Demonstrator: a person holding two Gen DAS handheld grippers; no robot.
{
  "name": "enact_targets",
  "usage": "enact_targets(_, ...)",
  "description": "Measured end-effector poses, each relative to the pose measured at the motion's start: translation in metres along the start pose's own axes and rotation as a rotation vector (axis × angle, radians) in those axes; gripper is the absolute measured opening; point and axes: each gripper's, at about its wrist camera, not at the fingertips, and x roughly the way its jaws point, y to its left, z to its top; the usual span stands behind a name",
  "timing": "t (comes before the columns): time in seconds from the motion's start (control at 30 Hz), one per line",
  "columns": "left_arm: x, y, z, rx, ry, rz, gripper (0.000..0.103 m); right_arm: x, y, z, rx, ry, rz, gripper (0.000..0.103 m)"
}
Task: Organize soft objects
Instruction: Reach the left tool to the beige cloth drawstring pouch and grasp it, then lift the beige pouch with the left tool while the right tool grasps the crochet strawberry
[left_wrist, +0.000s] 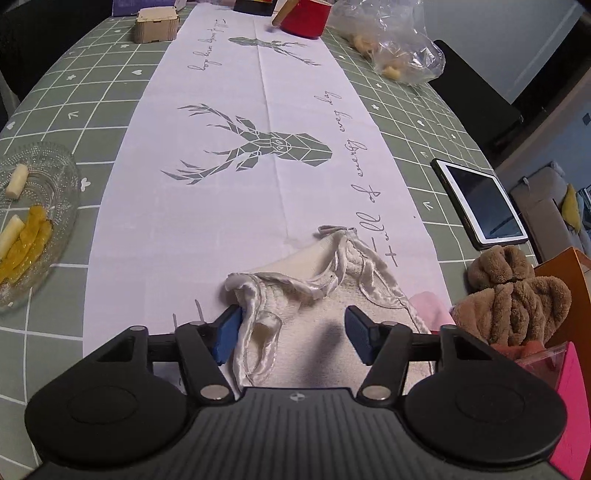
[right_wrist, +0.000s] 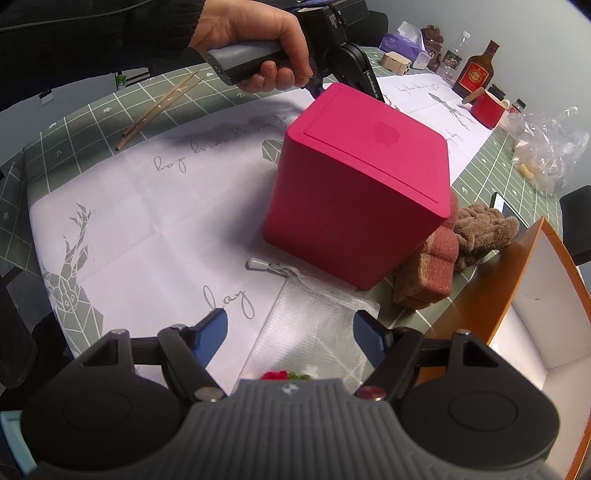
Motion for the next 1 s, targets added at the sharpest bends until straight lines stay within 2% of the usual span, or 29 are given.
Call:
enact_targets(0.03,0.000,-0.002,-0.001,0.008,-0.005,0.015,0.047,0.000,0.000,0.000,0.000,0.001,-0.002,0.074)
enact_targets(0.13,-0.001,0.000,-0.002,0.018,-0.003,0.038,0.022,0.001,-0.001,-0.001,0.002,0.005,-0.010,0.074)
enact_targets(0.23,-0.006,0.014,-0.004,-0.043,0.000,0.016,0.013,0.001,-0.003,-0.001,0.005,0.007,-0.014,0.074)
enact_targets(0.6,-0.061,0.025,-0.024,0.044,-0.010,0.041,0.010,0.007,-0.003,-0.003,-0.011,0.032,-0.025,0.074)
enact_targets(1.0,-0.098,0.012,-0.075,0.158,0.055,0.059,0.009,0.008,0.002,-0.007,-0.047,0.051,-0.039,0.074)
